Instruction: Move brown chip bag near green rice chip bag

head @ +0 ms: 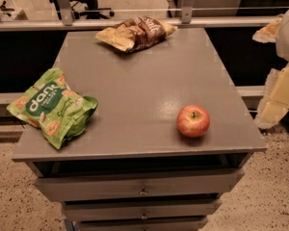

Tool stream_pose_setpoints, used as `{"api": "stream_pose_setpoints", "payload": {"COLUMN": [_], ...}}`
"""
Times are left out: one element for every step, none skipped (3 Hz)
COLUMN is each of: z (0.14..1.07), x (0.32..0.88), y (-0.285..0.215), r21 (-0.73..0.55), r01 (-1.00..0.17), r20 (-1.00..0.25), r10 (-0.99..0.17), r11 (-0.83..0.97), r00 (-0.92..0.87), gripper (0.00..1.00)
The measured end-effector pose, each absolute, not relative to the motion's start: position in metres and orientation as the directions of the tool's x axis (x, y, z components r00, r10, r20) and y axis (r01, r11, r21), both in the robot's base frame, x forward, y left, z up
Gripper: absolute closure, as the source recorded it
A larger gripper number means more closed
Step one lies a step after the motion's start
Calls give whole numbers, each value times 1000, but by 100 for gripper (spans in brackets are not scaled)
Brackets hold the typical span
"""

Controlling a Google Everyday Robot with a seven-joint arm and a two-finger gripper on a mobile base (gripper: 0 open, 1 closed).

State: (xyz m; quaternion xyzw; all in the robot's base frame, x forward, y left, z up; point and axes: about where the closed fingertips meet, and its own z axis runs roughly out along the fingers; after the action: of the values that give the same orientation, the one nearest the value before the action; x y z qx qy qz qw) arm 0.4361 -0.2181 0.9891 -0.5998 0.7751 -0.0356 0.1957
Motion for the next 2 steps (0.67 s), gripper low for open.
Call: {"api": "stream_pose_setpoints", "payload": {"z": [1008, 1031], "x": [460, 497], "y": [-210, -181], "r21": [-380, -490], "r01": [-886, -840], "r20": [-363, -443], "r10": [-924, -897], "r11": [266, 233], "r00": [-121, 10], "gripper": [0, 0]}}
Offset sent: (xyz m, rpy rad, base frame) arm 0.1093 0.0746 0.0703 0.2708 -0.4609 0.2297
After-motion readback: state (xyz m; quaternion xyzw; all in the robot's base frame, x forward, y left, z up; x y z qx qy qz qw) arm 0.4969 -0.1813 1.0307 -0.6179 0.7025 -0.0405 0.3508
